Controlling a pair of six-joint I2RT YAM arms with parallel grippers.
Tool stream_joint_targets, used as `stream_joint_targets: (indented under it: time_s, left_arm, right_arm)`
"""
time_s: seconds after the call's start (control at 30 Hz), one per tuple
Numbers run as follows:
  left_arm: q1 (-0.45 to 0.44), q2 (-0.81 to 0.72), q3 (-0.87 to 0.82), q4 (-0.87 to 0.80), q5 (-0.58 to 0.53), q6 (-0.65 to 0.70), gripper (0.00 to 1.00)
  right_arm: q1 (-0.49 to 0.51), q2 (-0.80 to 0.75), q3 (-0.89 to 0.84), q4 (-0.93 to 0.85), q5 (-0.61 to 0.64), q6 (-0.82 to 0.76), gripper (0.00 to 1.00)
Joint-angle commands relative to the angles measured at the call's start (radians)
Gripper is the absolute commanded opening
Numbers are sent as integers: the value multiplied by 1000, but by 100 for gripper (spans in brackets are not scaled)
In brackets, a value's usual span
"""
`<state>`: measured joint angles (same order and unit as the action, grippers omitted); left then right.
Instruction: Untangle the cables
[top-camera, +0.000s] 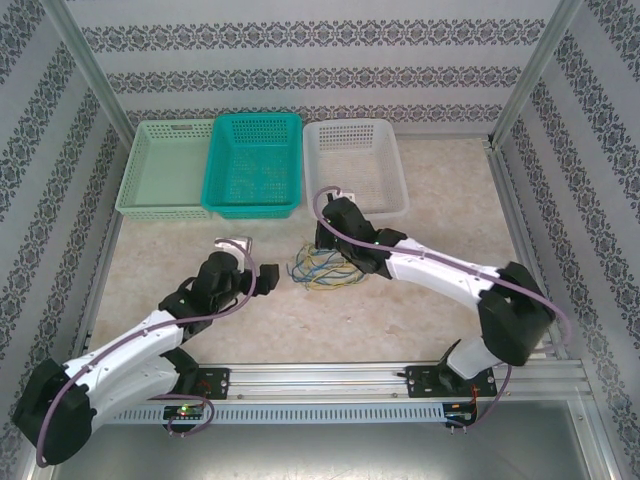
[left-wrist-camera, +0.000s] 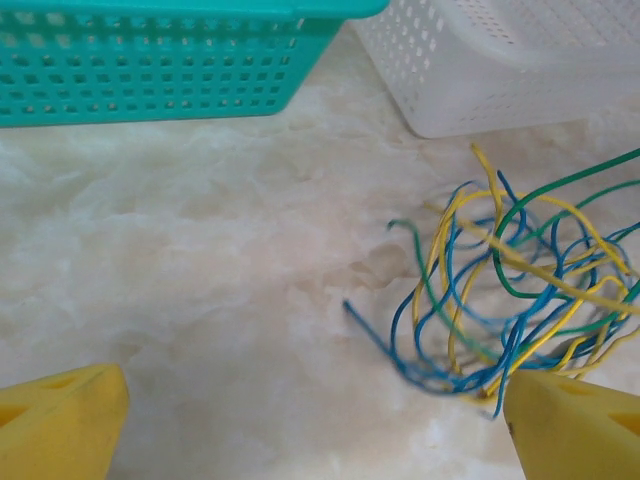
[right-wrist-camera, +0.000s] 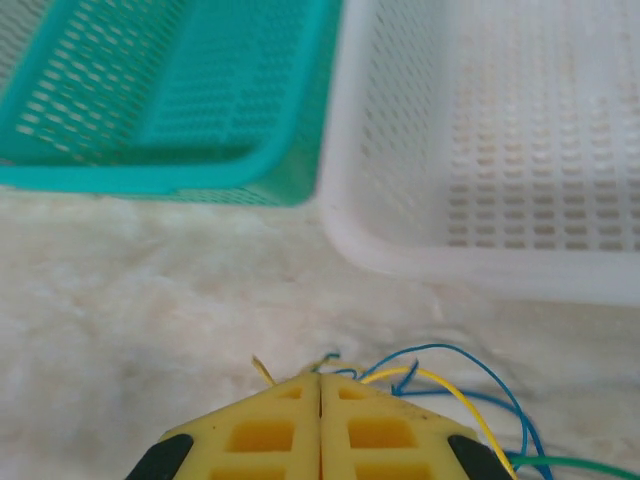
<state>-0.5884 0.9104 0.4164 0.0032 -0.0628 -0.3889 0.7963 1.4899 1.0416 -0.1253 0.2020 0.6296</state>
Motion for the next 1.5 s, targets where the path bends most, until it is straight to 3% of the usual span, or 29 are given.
stream_joint_targets:
  time_s: [0.0,0.27,0.37,0.57,0.63,0.77,0.97,1.07,1.3,1.47]
  left_arm:
    - [-17,33,90,23,68,51,96]
    - [-29,128,304,83,219,152,95]
    - [-45,217,362,127,287,152,92]
    - [-121,375,467,138,305,209,81]
    - [-129,419,492,138,303,214,73]
    - [-131,466,510,155,222,199,42]
    - [-130,490,555,126,198,225,15]
    - [-129,511,575,126,204,221,0]
    - [-131,534,599,53,172,232,0]
    - [-129,518,613,-45,51,268,0]
  right_arm:
    - [12,-72,75,-64,-44,-115,0]
    - [-1,-209,171,-118,-113,-227,0]
    - [-18,-231,179,-101,-173,-211,0]
    - [-72,-275,135,-57,-258,-168,0]
    - [-92,-288,116,-35,-289,-151,0]
    - [-154,-341,68,-1,-333,-108,0]
    - [-303,-419,19,12,-380,-45,0]
    - [-328,-410,27,-3,-402,-48,0]
    - [-359,-379,40,-1,-374,-35,0]
    - [-405,-366,53,-9,-391,3,0]
